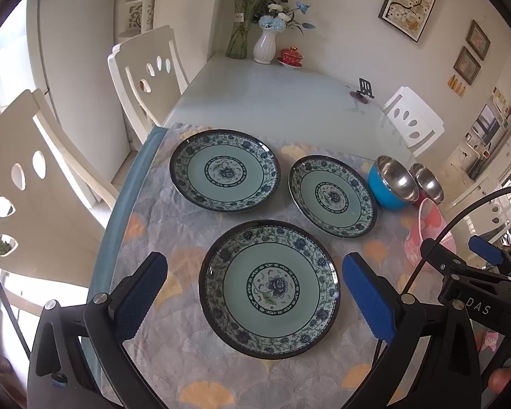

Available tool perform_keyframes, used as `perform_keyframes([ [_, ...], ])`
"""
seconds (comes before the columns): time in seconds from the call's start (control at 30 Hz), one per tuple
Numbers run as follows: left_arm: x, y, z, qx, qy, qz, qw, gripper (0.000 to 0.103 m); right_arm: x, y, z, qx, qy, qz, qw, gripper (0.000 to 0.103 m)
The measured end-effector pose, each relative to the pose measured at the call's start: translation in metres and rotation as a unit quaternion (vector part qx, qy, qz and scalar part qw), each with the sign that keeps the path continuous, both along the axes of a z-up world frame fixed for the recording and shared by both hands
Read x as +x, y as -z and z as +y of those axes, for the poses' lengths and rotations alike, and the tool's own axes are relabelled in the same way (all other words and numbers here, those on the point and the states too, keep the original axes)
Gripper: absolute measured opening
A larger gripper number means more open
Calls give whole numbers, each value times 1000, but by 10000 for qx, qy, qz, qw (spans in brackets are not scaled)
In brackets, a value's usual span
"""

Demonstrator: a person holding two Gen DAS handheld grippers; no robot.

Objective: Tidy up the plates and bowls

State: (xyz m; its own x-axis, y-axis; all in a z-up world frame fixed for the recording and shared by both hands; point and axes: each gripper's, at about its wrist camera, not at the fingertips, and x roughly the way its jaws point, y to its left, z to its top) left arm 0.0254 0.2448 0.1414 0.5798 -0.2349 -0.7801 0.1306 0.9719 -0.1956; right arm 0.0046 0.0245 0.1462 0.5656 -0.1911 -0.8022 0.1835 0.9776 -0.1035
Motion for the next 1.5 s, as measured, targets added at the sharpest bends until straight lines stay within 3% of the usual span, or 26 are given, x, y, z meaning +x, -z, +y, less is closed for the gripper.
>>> perform_keyframes([
  [0.6, 7, 18, -6, 349, 27, 132, 9993, 102, 9, 19, 0, 29, -42, 301, 9995, 103],
  [0.77, 13, 33, 0, 357, 4, 326, 9988, 102, 17, 37, 3, -42, -76, 576, 9983, 103],
  [1.07, 27, 67, 8, 369, -4, 772, 9963, 102, 31, 78, 18, 387, -506, 1110, 9918, 103],
  [1.27, 35, 94, 11, 309, 88, 1150, 9928, 88, 41, 106, 33, 677, -749, 1476, 9839, 91],
  [1.4, 39, 108, 14, 109, 171, 1344, 9907, 61, 49, 124, 40, 979, -903, 1749, 9755, 79],
  [1.5, 42, 116, 17, -31, 215, 1439, 9894, 51, 52, 132, 42, 1120, -933, 1882, 9713, 69],
])
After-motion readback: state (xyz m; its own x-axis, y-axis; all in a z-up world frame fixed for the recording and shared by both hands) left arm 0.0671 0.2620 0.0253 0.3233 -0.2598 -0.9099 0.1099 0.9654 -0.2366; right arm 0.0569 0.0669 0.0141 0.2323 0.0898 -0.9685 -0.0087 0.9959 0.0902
